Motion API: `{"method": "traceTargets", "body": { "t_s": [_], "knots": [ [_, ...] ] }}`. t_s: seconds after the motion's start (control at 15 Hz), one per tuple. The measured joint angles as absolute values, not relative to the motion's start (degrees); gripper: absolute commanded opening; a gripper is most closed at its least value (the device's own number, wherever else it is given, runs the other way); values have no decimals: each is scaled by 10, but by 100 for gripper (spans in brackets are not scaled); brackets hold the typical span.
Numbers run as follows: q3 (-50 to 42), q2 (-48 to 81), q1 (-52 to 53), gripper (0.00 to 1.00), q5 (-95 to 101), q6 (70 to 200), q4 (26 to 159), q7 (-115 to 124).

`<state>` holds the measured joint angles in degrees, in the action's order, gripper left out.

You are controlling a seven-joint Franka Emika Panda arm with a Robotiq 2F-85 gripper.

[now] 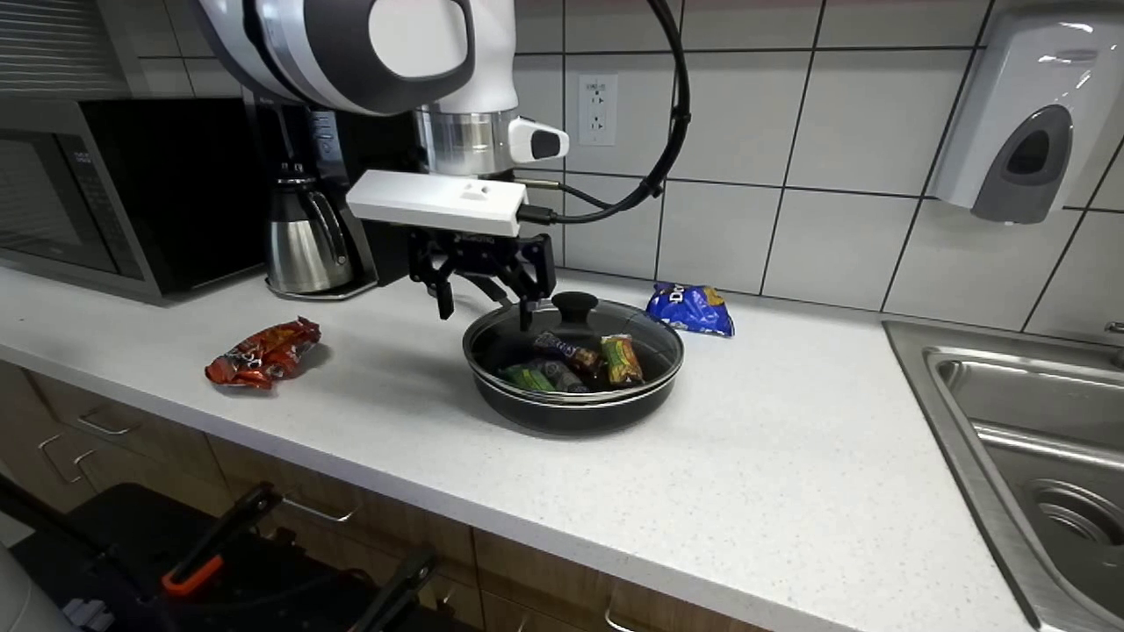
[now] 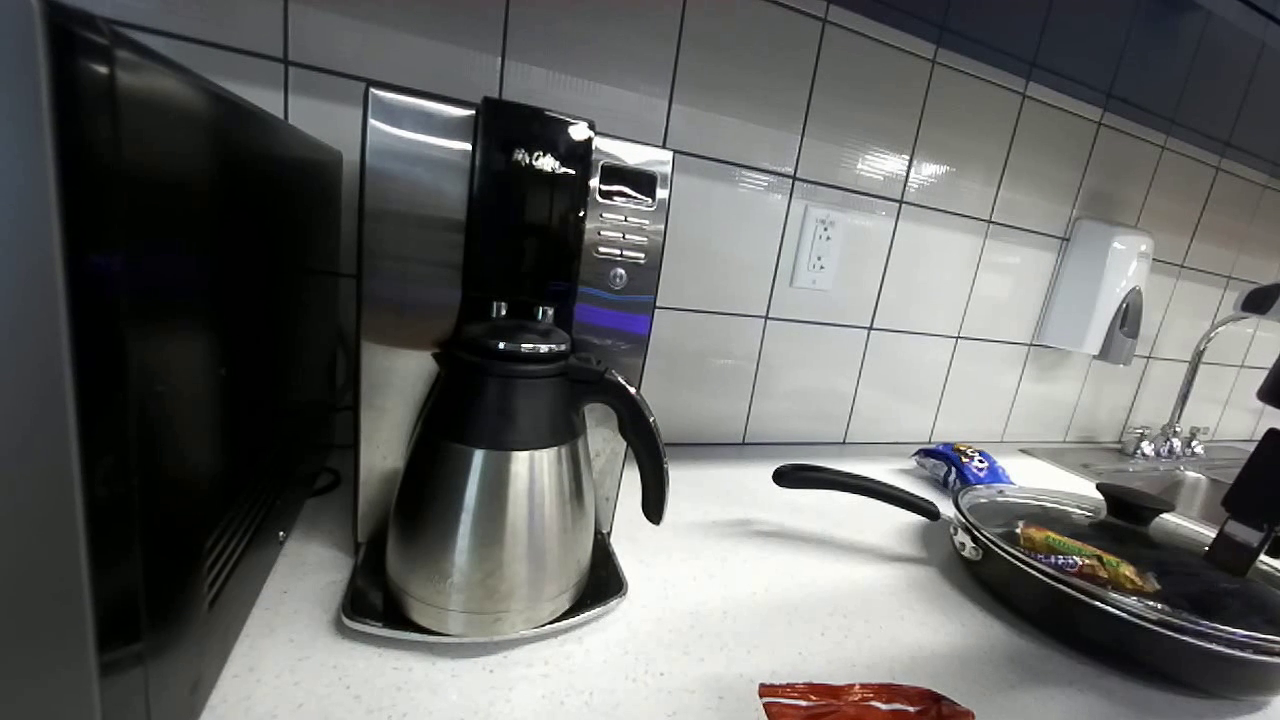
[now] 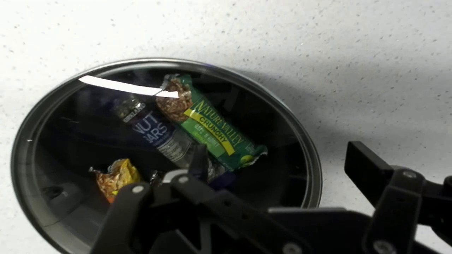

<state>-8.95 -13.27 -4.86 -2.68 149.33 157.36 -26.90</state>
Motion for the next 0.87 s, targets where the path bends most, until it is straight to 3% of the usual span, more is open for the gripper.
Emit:
{"method": "traceTargets", "body": {
  "t_s": [0.87],
  "knots": [
    [-90, -157, -27, 100, -40, 1443, 1574, -261]
  ]
}}
